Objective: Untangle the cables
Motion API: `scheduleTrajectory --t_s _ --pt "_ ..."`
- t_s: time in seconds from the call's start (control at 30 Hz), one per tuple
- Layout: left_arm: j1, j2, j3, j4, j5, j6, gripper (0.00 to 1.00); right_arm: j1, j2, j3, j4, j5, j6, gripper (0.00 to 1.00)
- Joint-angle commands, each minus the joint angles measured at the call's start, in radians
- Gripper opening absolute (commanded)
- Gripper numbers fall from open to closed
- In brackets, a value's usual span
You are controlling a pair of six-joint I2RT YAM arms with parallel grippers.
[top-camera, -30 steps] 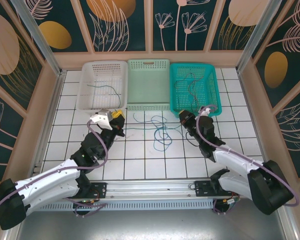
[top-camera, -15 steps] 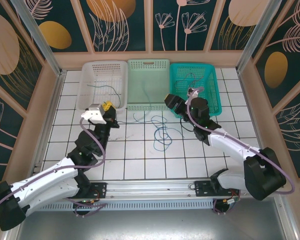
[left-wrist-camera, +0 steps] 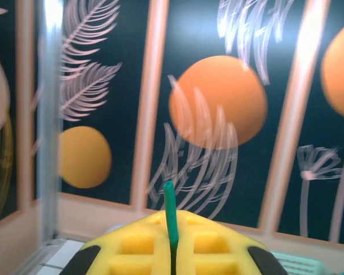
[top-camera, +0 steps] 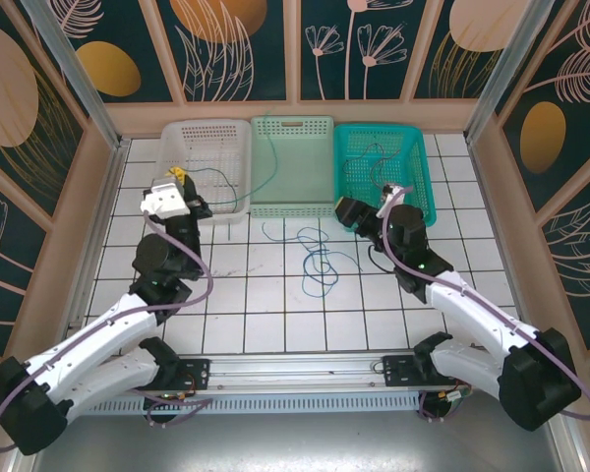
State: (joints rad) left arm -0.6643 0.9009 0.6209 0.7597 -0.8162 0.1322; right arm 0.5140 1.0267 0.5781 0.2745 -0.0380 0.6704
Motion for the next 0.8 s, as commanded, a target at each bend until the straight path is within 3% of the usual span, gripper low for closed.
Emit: scheduleTrajectory --t_s 0.0,0.13,0.3,0.47,0.77 --pt "0.094 0.014 0.021 -0.001 0.013 -0.070 0.00 -0.002 -0.039 -0.039 -0.048 0.037 -0.014 0.75" --pt "0.233 0.056 0.018 0.005 0.069 -0.157 0.00 -0.002 -0.051 -0.054 -0.071 0.040 -0.013 0.75" --pt "0.383 0.154 0.036 -0.011 0.257 -0.277 0.00 -0.002 -0.051 -0.056 -0.088 0.049 -0.011 0.75" --pt "0.439 0.289 0.103 -0.051 0.357 -0.312 0.00 -0.003 -0.054 -0.061 -0.098 0.049 -0.007 0.75" --pt "0.505 0.449 0.127 -0.046 0.371 -0.407 0.00 -0.005 -0.056 -0.069 -0.105 0.075 -0.009 0.75"
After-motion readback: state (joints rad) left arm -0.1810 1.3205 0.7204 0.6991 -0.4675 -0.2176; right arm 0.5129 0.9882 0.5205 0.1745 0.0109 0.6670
